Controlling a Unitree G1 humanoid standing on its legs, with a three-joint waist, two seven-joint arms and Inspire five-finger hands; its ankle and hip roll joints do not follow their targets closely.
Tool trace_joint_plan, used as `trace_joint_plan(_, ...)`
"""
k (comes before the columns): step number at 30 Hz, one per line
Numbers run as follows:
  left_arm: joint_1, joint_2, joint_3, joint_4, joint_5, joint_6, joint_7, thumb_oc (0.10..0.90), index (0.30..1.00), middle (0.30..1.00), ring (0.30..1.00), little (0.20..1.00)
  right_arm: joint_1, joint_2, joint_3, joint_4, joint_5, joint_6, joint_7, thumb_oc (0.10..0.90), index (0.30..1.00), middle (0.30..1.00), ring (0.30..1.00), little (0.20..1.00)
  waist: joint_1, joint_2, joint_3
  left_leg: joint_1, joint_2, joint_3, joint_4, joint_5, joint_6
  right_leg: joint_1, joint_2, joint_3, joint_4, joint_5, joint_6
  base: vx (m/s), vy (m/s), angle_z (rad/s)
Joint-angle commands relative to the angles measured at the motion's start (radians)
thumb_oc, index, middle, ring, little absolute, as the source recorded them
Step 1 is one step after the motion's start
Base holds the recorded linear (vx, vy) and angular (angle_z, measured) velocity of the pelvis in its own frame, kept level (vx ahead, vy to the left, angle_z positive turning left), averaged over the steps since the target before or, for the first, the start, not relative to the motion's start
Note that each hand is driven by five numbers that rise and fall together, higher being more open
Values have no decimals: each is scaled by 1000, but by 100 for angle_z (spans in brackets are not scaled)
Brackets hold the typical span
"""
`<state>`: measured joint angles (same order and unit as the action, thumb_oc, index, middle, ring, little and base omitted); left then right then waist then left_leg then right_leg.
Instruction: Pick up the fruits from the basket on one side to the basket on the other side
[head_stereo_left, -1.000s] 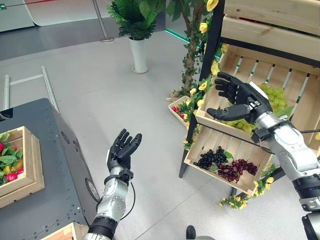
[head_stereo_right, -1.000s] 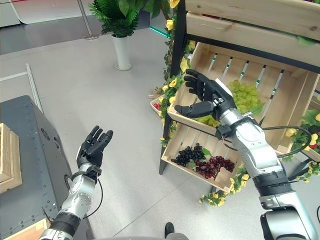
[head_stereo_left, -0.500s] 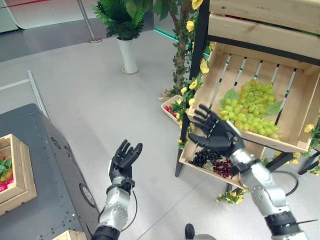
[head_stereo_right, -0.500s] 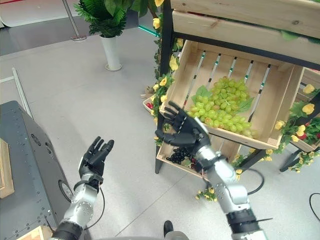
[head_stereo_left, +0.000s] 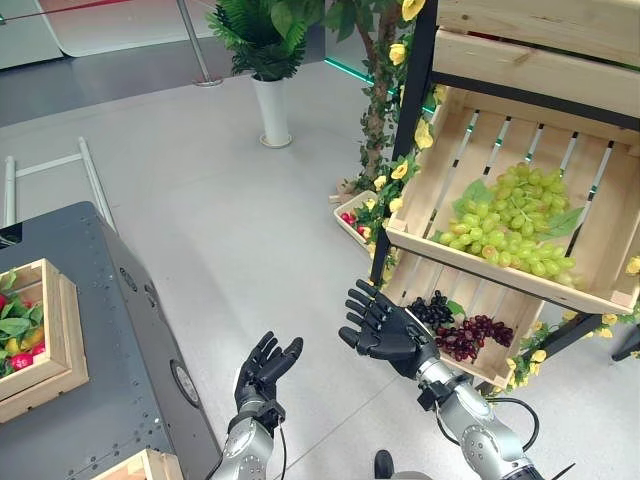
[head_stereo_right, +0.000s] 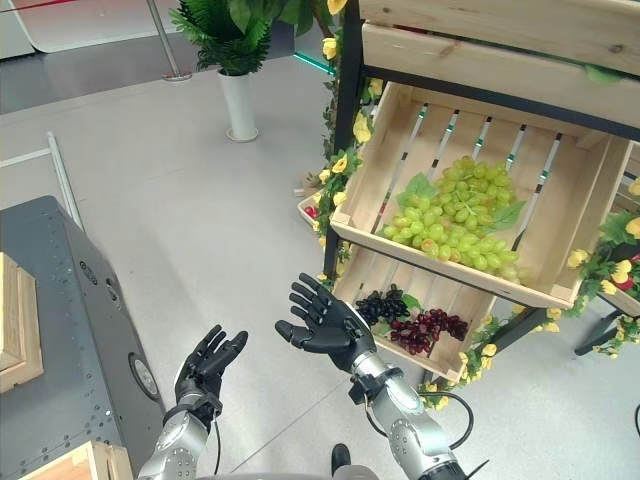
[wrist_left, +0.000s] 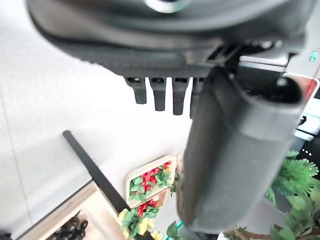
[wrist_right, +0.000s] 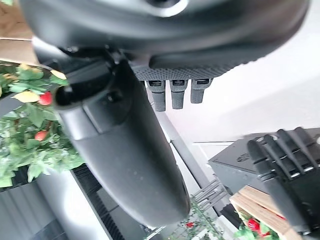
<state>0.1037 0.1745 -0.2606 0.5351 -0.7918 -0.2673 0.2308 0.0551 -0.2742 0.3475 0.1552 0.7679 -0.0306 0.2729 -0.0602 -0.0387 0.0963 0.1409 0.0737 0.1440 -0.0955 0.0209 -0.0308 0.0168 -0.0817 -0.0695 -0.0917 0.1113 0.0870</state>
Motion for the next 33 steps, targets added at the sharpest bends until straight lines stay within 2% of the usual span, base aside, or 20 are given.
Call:
trace_joint_plan(1, -108, 25, -26, 31, 107, -110, -21, 800, 900, 900, 900, 900, -67, 63, 23, -4, 64, -106, 16, 800, 900, 900, 900, 900, 24, 2, 1, -15, -47, -50, 8, -24, 31, 84, -35, -45, 5, -12, 15, -6, -6, 5)
trace_joint_plan(2, -111, 26, -32, 43, 130, -109, -15, 800, 900, 900, 900, 900, -67, 67, 34, 22, 34, -117, 2, 800, 900, 900, 900, 900, 28, 4, 3, -17, -51, -57, 8, -22, 34, 85, -35, -53, 15, -19, 14, -22, -6, 5)
trace_joint_plan(4, -114, 34, -48, 62, 170, -90, -3, 800, 900, 900, 900, 900, -70, 80, 52, 74, 11, -116, -18, 800, 900, 900, 900, 900, 36, 11, 12, -28, -56, -69, 8, -11, 45, 57, -32, -71, 119, -51, 13, -46, -15, 10)
trace_joint_plan(6, -116, 41, -53, 78, 179, -75, -1, 800, 900, 900, 900, 900, -75, 93, 57, 115, -1, -102, -22, 800, 900, 900, 900, 900, 37, 16, 26, -35, -58, -79, 8, -1, 55, 7, -34, -68, 232, -43, 27, -56, -94, 16)
trace_joint_plan(7, -128, 45, -48, 108, 173, -58, -24, 800, 900, 900, 900, 900, -72, 104, 57, 163, -5, -110, -31, 800, 900, 900, 900, 900, 29, 25, 44, -41, -56, -111, 8, 12, 60, -47, -38, -26, 337, -26, 34, -76, -207, 22)
trace_joint_plan(8, -139, 45, -42, 134, 175, -40, -38, 800, 900, 900, 900, 900, -71, 113, 57, 197, -16, -117, -45, 800, 900, 900, 900, 900, 25, 30, 58, -44, -55, -138, 8, 21, 61, -70, -46, -1, 375, -14, 32, -69, -257, 49)
trace_joint_plan(10, -155, 40, -36, 181, 187, -26, -58, 800, 900, 900, 900, 900, -74, 126, 55, 253, -6, -102, -62, 800, 900, 900, 900, 900, 25, 35, 68, -53, -45, -173, 8, 32, 59, -71, -61, 31, 364, -11, 24, -42, -325, 69)
trace_joint_plan(12, -179, 26, -42, 253, 154, -12, -79, 800, 900, 900, 900, 900, -108, 142, 47, 392, -46, -104, -84, 800, 900, 900, 900, 900, 27, 36, 74, -60, -33, -245, 8, 39, 52, -48, -47, 87, 303, -42, 14, -6, -431, 85)
trace_joint_plan(14, -189, 15, -38, 326, 132, -19, -88, 800, 900, 900, 900, 900, -131, 142, 35, 513, -10, -66, -47, 800, 900, 900, 900, 900, 47, 28, 70, -71, -8, -275, 8, 49, 22, 12, -24, 68, 195, -99, -11, -14, -407, 121)
trace_joint_plan(16, -176, -20, -14, 369, 126, -15, -56, 800, 900, 900, 900, 900, -148, 151, 21, 582, -44, -9, -36, 800, 900, 900, 900, 900, 67, 17, 66, -98, 33, -250, 8, 84, -17, 58, -8, 57, 113, -95, -13, -59, -352, 72)
trace_joint_plan(18, -177, -47, -11, 412, 132, -13, -75, 800, 900, 900, 900, 900, -155, 148, 20, 647, -73, -25, -40, 800, 900, 900, 900, 900, 84, 6, 72, -131, 51, -202, 21, 99, -37, 88, -3, 36, 81, -93, -22, -113, -251, 24)
trace_joint_plan(19, -189, -60, -31, 440, 204, 0, -113, 800, 900, 900, 900, 900, -157, 139, 10, 694, -64, -46, -45, 800, 900, 900, 900, 900, 86, -6, 79, -163, 51, -136, 97, 84, -39, 104, -12, -5, 62, -83, -29, -236, -251, 50)
trace_joint_plan(20, -204, -71, -67, 467, 286, 3, -140, 800, 900, 900, 900, 900, -166, 126, -6, 749, -68, -57, -62, 800, 900, 900, 900, 900, 75, -19, 79, -184, 38, -66, 201, 34, -29, 103, -23, -43, 50, -71, -38, -261, -187, 75)
trace_joint_plan(22, -215, -75, -106, 482, 324, 20, -154, 800, 900, 900, 900, 900, -184, 104, -19, 816, -75, -57, -68, 800, 900, 900, 900, 900, 67, -28, 72, -176, -25, -24, 280, -61, 1, 91, -38, -84, 42, -57, -41, -242, -53, 140)
trace_joint_plan(23, -220, -69, -119, 511, 360, 52, -186, 800, 900, 900, 900, 900, -198, 89, -36, 865, -71, -36, -75, 800, 900, 900, 900, 900, 58, -13, 60, -139, -64, -13, 263, -95, 15, 82, -28, -99, 48, -59, -38, -183, 51, 122)
trace_joint_plan(24, -223, -65, -123, 524, 402, 69, -197, 800, 900, 900, 900, 900, -202, 88, -42, 882, -76, -22, -85, 800, 900, 900, 900, 900, 51, 0, 55, -111, -72, -9, 223, -90, 22, 77, -17, -102, 56, -63, -35, -102, 85, 53)
trace_joint_plan(26, -239, -47, -147, 564, 466, 86, -210, 800, 900, 900, 900, 900, -206, 89, -51, 930, -82, -14, -94, 800, 900, 900, 900, 900, 37, 28, 38, -61, -57, -24, 87, -39, 21, 71, 8, -92, 60, -70, -36, -21, 77, 29)
trace_joint_plan(28, -261, -28, -199, 614, 530, 138, -271, 800, 900, 900, 900, 900, -205, 102, -57, 965, -103, 21, -156, 800, 900, 900, 900, 900, 39, 43, 16, -59, -73, -92, 15, -2, 25, 62, 24, -84, 63, -68, -31, -45, 43, 18)
trace_joint_plan(30, -286, -22, -231, 655, 532, 127, -321, 800, 900, 900, 900, 900, -216, 111, -72, 1028, -120, 4, -157, 800, 900, 900, 900, 900, 32, 46, 6, -53, -79, -114, 8, -5, 31, 47, 27, -74, 66, -67, -24, -45, 31, 23)
trace_joint_plan(33, -275, -17, -206, 660, 486, 100, -345, 800, 900, 900, 900, 900, -212, 115, -65, 1034, -201, 6, -143, 800, 900, 900, 900, 900, 33, 45, 5, -37, -77, -106, 8, -8, 32, 53, 21, -70, 60, -63, -21, 18, 25, 31)
